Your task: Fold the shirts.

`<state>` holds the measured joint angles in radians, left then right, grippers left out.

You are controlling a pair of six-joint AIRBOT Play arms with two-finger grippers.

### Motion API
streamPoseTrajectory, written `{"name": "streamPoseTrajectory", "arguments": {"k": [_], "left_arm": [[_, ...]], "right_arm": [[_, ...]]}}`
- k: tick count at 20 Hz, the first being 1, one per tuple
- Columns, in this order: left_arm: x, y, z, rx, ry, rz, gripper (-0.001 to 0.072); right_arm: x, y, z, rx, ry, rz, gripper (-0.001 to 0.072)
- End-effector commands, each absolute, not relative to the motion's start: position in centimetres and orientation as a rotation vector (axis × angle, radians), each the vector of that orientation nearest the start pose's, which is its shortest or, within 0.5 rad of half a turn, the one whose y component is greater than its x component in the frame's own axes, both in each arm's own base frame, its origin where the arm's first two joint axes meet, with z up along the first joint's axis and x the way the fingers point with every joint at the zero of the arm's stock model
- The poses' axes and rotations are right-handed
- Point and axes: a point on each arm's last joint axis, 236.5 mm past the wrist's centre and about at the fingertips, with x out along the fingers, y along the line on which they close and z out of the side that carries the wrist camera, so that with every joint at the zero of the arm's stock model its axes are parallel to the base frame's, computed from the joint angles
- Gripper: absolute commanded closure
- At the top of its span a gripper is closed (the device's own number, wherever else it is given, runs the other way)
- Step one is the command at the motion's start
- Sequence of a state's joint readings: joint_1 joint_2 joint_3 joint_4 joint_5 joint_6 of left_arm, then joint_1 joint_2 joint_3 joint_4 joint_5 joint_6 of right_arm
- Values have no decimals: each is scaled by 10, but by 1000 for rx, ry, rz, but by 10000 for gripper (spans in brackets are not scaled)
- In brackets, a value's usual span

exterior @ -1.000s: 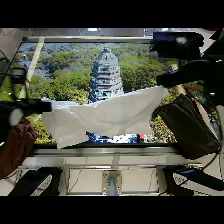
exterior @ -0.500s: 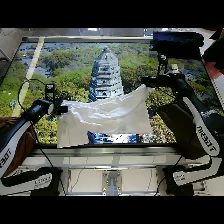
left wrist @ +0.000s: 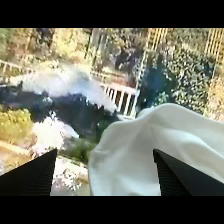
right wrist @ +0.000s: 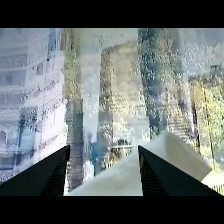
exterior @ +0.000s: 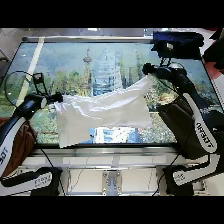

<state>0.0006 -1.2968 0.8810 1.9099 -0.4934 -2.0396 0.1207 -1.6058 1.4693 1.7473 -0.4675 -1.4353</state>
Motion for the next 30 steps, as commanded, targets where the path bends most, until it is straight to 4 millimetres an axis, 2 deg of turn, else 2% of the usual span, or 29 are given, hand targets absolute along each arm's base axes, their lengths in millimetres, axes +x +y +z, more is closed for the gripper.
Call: {"name": "streamPoseTrajectory", "arguments": {"k": [1, 2, 3, 4, 5, 6, 7, 8, 9, 11, 12, 15, 18, 20, 24, 26, 28, 29, 30], "left_arm": [[440, 51, 36, -115, 738, 250, 13], [425, 59, 51, -117, 742, 281, 14], [402, 71, 59, -127, 778, 334, 15], [379, 83, 62, -134, 819, 383, 31], [355, 92, 61, -121, 864, 416, 127], [335, 96, 55, -90, 908, 422, 139], [317, 96, 44, -77, 942, 421, 140], [305, 93, 33, -82, 961, 418, 140], [296, 87, 20, -88, 985, 400, 140], [290, 66, -4, -117, 1053, 312, 140], [296, 54, -9, -128, 1062, 252, 140], [316, 14, -30, -193, 1094, 56, 141], [325, -25, -55, -227, 1153, -243, 142], [335, -24, -61, -157, 1129, -341, 155], [343, 0, -74, -146, 1143, -324, 158], [341, 2, -82, -149, 1162, -329, 175], [341, 2, -89, -156, 1177, -328, 256], [341, 2, -91, -161, 1183, -327, 375], [340, 2, -94, -163, 1189, -328, 532]], "right_arm": [[584, 90, 125, 244, 615, 120, 213], [571, 86, 136, 192, 670, 118, 214], [552, 71, 137, 90, 761, 86, 214], [523, 46, 128, -40, 899, 26, 214], [492, 16, 120, -172, 1035, -47, 214], [453, -16, 113, -313, 1195, -111, 214], [420, -33, 109, -388, 1330, -125, 213], [390, -42, 105, -415, 1447, -97, 214], [372, -45, 101, -383, 1503, -84, 214], [349, -39, 91, -253, 1505, -9, 214], [339, -35, 87, -187, 1491, 23, 213], [325, -26, 79, -38, 1378, 73, 213], [311, -21, 73, -14, 1312, 75, 213], [305, -15, 73, 0, 1303, 88, 213], [304, -13, 77, 15, 1286, 89, 213], [304, -11, 77, 41, 1286, 78, 213], [305, -7, 78, 62, 1284, 88, 214], [305, -4, 78, 72, 1283, 95, 214], [305, -1, 79, 81, 1281, 103, 213]]}}
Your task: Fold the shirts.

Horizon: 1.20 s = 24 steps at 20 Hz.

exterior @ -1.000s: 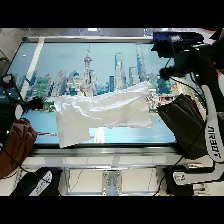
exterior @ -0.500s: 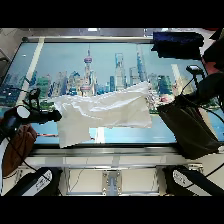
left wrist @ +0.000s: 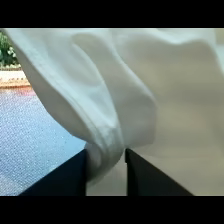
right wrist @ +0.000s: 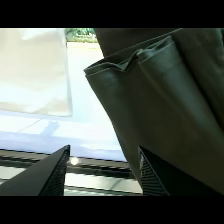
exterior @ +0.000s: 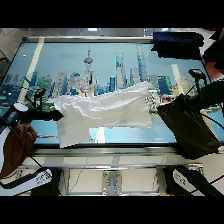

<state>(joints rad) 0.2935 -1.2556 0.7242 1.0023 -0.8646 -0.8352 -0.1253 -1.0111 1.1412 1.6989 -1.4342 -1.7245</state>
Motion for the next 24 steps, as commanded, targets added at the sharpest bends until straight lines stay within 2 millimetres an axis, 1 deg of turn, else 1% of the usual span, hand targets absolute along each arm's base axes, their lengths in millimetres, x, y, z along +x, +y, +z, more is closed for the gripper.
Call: {"name": "streamPoseTrajectory", "arguments": {"k": [1, 2, 5, 7, 8, 10, 11, 12, 13, 14, 16, 20, 22, 24], "left_arm": [[340, 2, -94, -164, 1190, -327, 646], [341, 2, -94, -162, 1189, -326, 697], [341, 3, -94, -162, 1188, -326, 697], [341, 3, -92, -160, 1184, -326, 696], [340, 2, -91, -160, 1184, -329, 696], [337, -1, -90, -166, 1196, -343, 697], [334, -3, -90, -169, 1203, -351, 697], [332, -4, -90, -172, 1210, -359, 696], [331, -6, -90, -175, 1216, -365, 697], [329, -7, -90, -178, 1223, -372, 697], [326, -9, -90, -182, 1232, -381, 696], [326, -9, -90, -183, 1233, -382, 697], [326, -9, -90, -187, 1234, -380, 697], [324, -10, -90, -189, 1239, -385, 696]], "right_arm": [[305, 1, 79, 87, 1279, 110, 214], [305, 2, 79, 92, 1279, 114, 213], [298, 2, 68, 82, 1295, 122, 213], [289, 4, 48, 103, 1269, 106, 214], [286, 9, 35, 153, 1227, 89, 214], [285, 25, 13, 374, 1088, 20, 214], [285, 34, 2, 521, 1007, -12, 215], [285, 38, -6, 677, 938, -58, 215], [280, 42, -18, 837, 896, -108, 214], [274, 43, -30, 947, 877, -155, 214], [266, 44, -47, 1077, 869, -217, 214], [260, 50, -62, 1125, 932, -242, 215], [256, 57, -76, 1140, 999, -257, 215], [260, 62, -85, 1125, 1006, -259, 217]]}}
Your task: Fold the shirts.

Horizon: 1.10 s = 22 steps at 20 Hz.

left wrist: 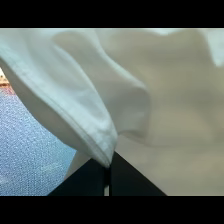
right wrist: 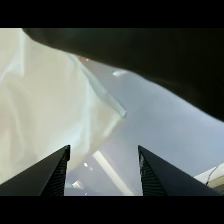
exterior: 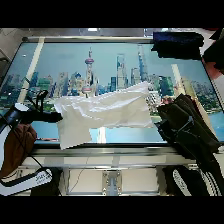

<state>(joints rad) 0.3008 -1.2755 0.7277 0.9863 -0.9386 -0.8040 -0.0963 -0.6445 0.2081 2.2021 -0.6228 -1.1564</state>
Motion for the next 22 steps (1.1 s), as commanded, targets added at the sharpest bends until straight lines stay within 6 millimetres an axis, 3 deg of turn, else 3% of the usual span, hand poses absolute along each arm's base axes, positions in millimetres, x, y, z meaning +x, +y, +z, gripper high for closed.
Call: {"name": "streamPoseTrajectory", "arguments": {"k": [1, 5, 11, 12, 13, 14, 16, 18, 20, 22], "left_arm": [[324, -11, -90, -190, 1241, -388, 697], [324, -11, -90, -190, 1242, -388, 697], [323, -11, -90, -190, 1243, -390, 697], [323, -11, -90, -191, 1243, -390, 696], [323, -11, -90, -190, 1243, -390, 697], [323, -11, -90, -192, 1243, -390, 697], [322, -17, -82, -214, 1234, -407, 697], [325, -16, -60, -198, 1179, -403, 697], [332, -7, -16, -198, 1053, -342, 697], [333, 5, 50, -230, 858, -254, 697]], "right_arm": [[265, 66, -88, 1128, 999, -256, 231], [273, 84, -102, 1091, 1037, -244, 253], [306, 80, -113, 1101, 1013, -306, 255], [309, 84, -116, 1094, 1031, -306, 326], [314, 88, -116, 1088, 1038, -298, 567], [322, 93, -109, 1080, 1030, -274, 693], [347, 104, -79, 1040, 973, -188, 702], [371, 116, -27, 954, 906, -45, 702], [382, 127, 43, 734, 812, 145, 702], [370, 129, 114, 537, 727, 261, 702]]}}
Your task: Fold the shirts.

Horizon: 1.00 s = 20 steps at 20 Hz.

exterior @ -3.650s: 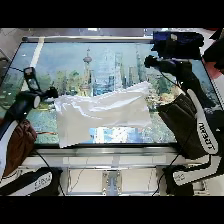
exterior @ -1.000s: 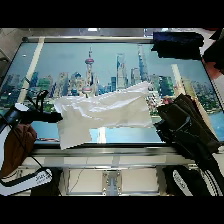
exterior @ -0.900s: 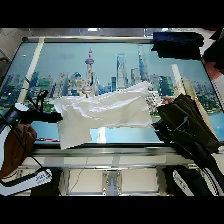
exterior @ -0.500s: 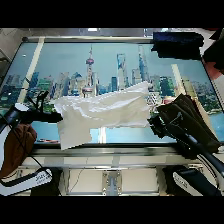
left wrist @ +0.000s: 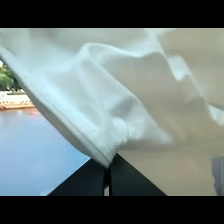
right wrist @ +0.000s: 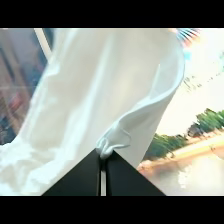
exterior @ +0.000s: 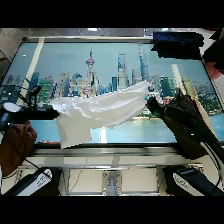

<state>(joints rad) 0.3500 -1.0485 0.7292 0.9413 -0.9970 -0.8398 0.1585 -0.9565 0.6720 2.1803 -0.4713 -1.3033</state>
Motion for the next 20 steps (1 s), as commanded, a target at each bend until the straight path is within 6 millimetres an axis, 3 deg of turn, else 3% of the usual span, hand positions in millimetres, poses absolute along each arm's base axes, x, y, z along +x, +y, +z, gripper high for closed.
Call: {"name": "streamPoseTrajectory", "arguments": {"k": [1, 3, 5, 6, 9, 11, 13, 16, 17, 20], "left_arm": [[328, 11, 93, -249, 729, -208, 697], [309, 18, 187, -291, 437, -118, 698], [265, 27, 299, -242, 61, 28, 698], [237, 30, 344, -204, -88, 109, 698], [168, 16, 439, -5, -295, 283, 699], [147, 3, 482, 110, -321, 306, 699], [147, -13, 496, 150, -254, 221, 699], [170, -25, 501, 97, -182, 51, 699], [188, -18, 483, 59, -96, 31, 699], [250, 11, 404, -48, 232, 8, 700]], "right_arm": [[356, 125, 148, 456, 689, 292, 702], [323, 115, 212, 356, 589, 321, 702], [287, 107, 280, 324, 426, 349, 702], [271, 103, 311, 317, 338, 359, 702], [225, 85, 399, 275, 103, 356, 703], [200, 79, 445, 254, -5, 362, 702], [186, 75, 465, 232, -31, 355, 703], [194, 65, 448, 181, 62, 297, 703], [205, 59, 435, 158, 112, 261, 703], [252, 39, 396, 83, 264, 136, 704]]}}
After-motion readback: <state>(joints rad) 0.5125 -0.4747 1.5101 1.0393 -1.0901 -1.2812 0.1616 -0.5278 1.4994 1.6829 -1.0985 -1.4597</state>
